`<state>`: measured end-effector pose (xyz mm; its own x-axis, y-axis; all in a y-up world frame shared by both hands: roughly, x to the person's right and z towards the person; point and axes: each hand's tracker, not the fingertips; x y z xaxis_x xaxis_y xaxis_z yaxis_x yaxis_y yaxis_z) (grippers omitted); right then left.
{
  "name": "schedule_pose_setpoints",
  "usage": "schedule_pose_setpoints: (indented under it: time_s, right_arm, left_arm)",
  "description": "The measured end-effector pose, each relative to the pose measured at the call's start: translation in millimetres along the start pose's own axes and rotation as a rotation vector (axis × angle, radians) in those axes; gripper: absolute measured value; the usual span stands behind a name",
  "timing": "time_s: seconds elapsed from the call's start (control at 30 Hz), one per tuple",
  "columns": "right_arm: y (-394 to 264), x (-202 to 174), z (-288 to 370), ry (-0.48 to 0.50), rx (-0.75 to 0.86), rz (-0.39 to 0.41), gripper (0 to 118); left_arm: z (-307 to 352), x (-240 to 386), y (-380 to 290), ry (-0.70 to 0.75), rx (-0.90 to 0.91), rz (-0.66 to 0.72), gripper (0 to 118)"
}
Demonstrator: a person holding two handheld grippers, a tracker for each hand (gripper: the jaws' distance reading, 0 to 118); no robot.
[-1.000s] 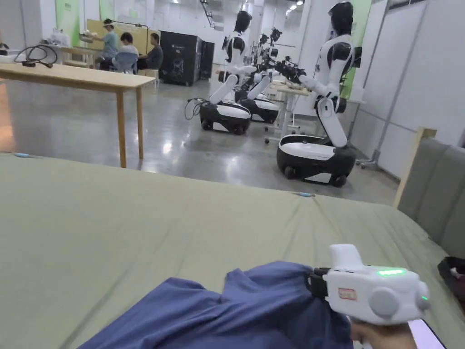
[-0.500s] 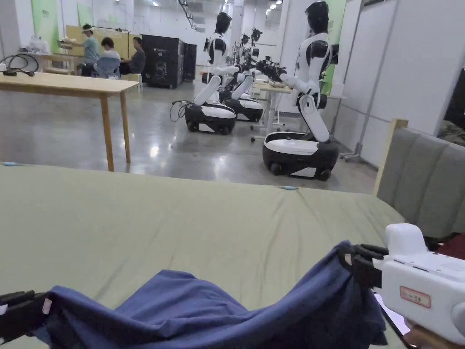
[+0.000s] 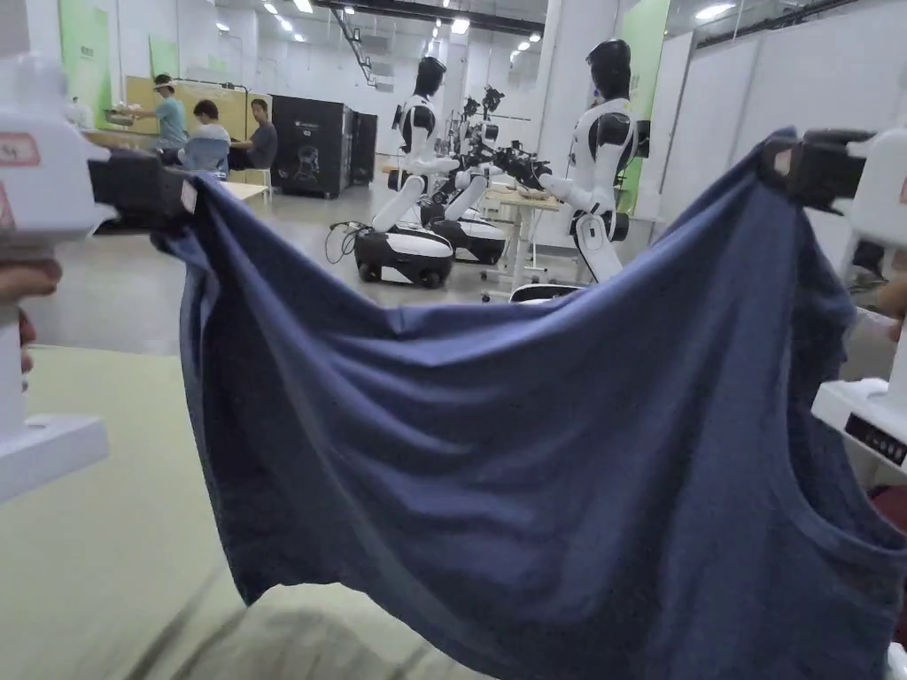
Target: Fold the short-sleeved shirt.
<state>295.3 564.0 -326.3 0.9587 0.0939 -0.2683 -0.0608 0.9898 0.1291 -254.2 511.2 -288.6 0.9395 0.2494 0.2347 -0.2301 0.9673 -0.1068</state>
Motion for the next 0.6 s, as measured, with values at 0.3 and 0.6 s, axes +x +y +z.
schedule_pose_setpoints:
  time_s: [0.3,0.6]
  right_arm:
    - [60,21,-21,-0.044,0.098,-0.081,1]
    - [65,39,-107,-0.068,0.048,-0.099,1]
  left_arm:
    - [-14,23,94,0.038,0.105,-0.012,2]
    - [-73,3,110,0.133,0.083,-0.05,2]
